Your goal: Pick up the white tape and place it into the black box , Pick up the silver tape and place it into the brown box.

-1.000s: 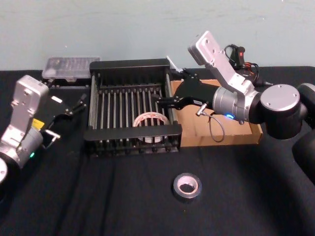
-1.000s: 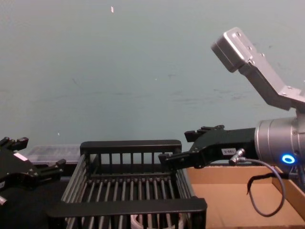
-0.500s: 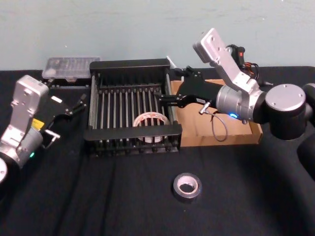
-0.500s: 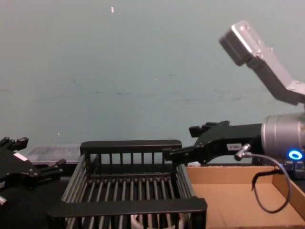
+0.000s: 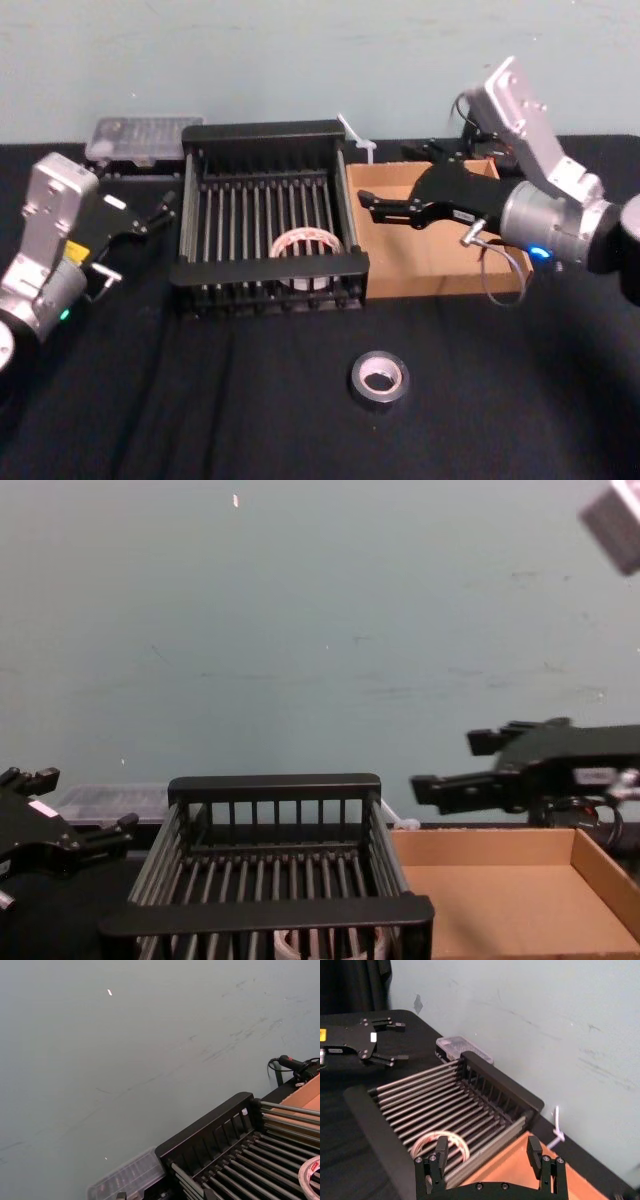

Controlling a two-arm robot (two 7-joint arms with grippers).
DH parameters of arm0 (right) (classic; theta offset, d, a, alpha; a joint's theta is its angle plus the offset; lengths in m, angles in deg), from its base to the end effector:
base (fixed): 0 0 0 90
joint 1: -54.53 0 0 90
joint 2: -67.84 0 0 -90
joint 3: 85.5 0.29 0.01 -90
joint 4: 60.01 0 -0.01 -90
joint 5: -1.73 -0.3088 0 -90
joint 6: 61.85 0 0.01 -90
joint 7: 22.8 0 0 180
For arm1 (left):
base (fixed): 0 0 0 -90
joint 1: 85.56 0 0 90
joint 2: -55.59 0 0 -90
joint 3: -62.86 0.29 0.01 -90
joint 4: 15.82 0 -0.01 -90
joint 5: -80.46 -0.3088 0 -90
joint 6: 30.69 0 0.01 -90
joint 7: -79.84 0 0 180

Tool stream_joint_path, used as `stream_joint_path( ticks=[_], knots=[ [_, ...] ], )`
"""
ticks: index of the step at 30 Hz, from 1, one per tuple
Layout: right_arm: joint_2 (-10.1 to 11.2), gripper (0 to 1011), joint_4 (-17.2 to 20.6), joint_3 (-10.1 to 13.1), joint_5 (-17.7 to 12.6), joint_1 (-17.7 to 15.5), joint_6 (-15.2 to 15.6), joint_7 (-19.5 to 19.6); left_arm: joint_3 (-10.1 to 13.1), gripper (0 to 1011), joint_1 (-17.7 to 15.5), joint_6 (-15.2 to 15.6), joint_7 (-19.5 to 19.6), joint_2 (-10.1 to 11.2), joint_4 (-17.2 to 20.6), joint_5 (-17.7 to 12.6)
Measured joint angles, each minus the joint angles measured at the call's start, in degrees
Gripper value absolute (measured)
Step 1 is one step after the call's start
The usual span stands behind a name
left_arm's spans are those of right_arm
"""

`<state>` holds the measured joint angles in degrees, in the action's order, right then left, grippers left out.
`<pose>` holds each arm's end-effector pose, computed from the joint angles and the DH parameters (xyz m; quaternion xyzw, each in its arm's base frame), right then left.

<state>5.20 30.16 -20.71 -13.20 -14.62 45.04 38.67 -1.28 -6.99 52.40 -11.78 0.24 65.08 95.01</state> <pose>0.3958 -0.0139 -0.2053 -0.1648 -0.0470 -0.3602 0.9170 0.3581 0.0827 -0.3023 0.1415 -0.1325 0.5799 0.7913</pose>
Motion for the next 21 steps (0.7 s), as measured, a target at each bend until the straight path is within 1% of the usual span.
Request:
stream_joint_path(
  ticks=[2, 4, 8, 10, 13, 14, 17, 21],
  knots=[
    [1.1, 1002, 1.6, 0.7, -0.7, -1.2, 0.8, 0.1, 0.0, 1001, 0.0, 0.0, 0.0, 0.0, 0.0, 0.0],
    [3.3, 1002, 4.8, 1.8, -2.2, -3.8, 2.4, 0.4, 0.0, 1002, 0.0, 0.0, 0.0, 0.0, 0.0, 0.0],
    [5.3, 1002, 7.3, 2.6, -3.5, -6.3, 4.0, 0.6, 0.0, 1001, 0.0, 0.0, 0.0, 0.0, 0.0, 0.0],
    [6.6, 1002, 8.8, 2.9, -4.4, -8.0, 5.2, 0.7, 0.0, 1001, 0.0, 0.0, 0.0, 0.0, 0.0, 0.0],
    [8.5, 1002, 10.6, 2.8, -5.3, -10.1, 6.7, 0.7, 0.0, 1001, 0.0, 0.0, 0.0, 0.0, 0.0, 0.0],
    [8.5, 1002, 10.6, 2.8, -5.3, -10.1, 6.7, 0.7, 0.0, 1001, 0.0, 0.0, 0.0, 0.0, 0.0, 0.0],
    [9.9, 1002, 11.8, 2.1, -6.1, -11.6, 8.1, 0.5, 0.0, 1001, 0.0, 0.0, 0.0, 0.0, 0.0, 0.0],
    [10.8, 1002, 12.2, 1.1, -6.7, -12.4, 9.3, 0.2, 0.0, 1001, 0.0, 0.0, 0.0, 0.0, 0.0, 0.0]
  ],
)
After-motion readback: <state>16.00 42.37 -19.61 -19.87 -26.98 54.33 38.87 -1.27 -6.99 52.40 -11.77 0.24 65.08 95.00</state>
